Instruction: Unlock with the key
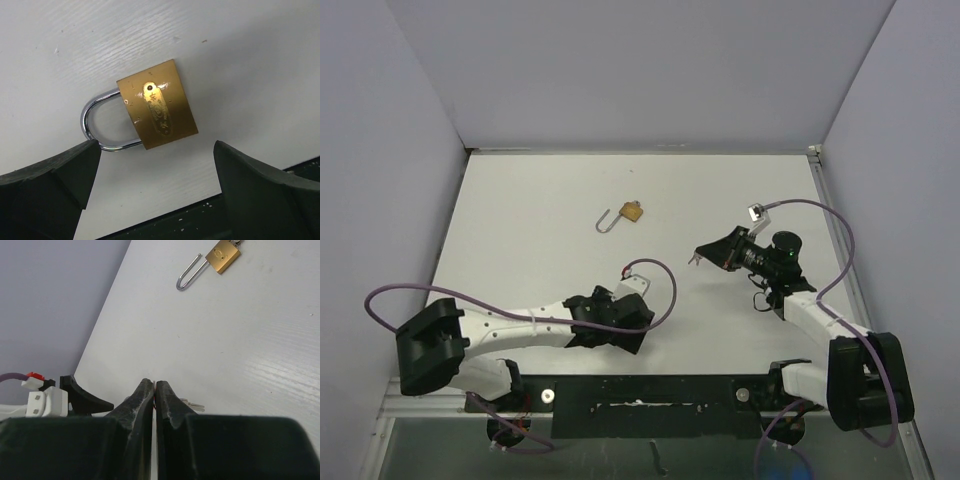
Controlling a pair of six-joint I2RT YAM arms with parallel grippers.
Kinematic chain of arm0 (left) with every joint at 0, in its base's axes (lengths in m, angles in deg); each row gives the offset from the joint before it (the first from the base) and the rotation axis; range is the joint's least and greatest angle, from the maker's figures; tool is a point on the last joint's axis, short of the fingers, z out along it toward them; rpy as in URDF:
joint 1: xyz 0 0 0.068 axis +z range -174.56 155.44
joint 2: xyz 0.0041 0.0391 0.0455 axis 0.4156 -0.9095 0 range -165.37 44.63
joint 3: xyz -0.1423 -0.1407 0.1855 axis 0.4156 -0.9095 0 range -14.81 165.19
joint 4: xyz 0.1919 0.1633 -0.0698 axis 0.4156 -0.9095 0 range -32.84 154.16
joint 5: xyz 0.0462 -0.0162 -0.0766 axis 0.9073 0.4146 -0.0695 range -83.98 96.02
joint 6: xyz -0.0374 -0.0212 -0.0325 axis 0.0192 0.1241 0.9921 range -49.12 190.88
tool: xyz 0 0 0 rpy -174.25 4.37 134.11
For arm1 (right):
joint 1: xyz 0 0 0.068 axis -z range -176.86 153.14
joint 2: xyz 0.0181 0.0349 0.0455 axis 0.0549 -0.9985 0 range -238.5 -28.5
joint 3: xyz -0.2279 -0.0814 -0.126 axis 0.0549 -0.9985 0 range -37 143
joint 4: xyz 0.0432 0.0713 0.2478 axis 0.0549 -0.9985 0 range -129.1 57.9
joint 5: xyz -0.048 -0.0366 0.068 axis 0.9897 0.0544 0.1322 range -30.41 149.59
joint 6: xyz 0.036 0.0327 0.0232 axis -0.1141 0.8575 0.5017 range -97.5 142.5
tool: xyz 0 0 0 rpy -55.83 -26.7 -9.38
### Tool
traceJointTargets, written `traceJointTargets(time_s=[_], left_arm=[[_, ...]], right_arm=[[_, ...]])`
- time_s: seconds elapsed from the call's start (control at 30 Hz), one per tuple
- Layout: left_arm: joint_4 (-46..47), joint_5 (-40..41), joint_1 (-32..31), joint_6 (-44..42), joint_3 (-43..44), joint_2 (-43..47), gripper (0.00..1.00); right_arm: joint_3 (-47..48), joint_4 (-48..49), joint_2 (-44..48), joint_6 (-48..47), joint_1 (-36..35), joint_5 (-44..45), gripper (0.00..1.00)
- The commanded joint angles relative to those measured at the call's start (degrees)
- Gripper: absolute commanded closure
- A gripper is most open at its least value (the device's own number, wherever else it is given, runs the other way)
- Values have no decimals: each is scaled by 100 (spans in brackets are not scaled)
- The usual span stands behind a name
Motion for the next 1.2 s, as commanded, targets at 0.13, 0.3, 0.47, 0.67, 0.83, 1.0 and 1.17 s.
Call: traceJointTargets(time_s=[0.13,0.3,0.47,0.67,0.83,1.0,1.17], left_arm=[[-190,1269,-263,1197,548,-618,2],[246,1171,-270,1245,389,-608,4],[406,1086,-264,1346,269,-617,13],[556,1040,-271,1468,166,-672,21],[465,1079,-272,1687,170,-822,22],[566,1151,-272,1793,106,-937,23],[662,1170,-278,1862,31,-1034,29]], right_arm=[[-17,56,265,-64,39,-45,100],[-10,38,249,-92,39,-37,100],[-9,43,223,-93,42,-37,100],[-10,47,205,-98,40,-37,100],[7,46,205,-102,47,-53,100],[33,39,183,-124,52,-63,100],[42,20,166,-136,61,-65,100]])
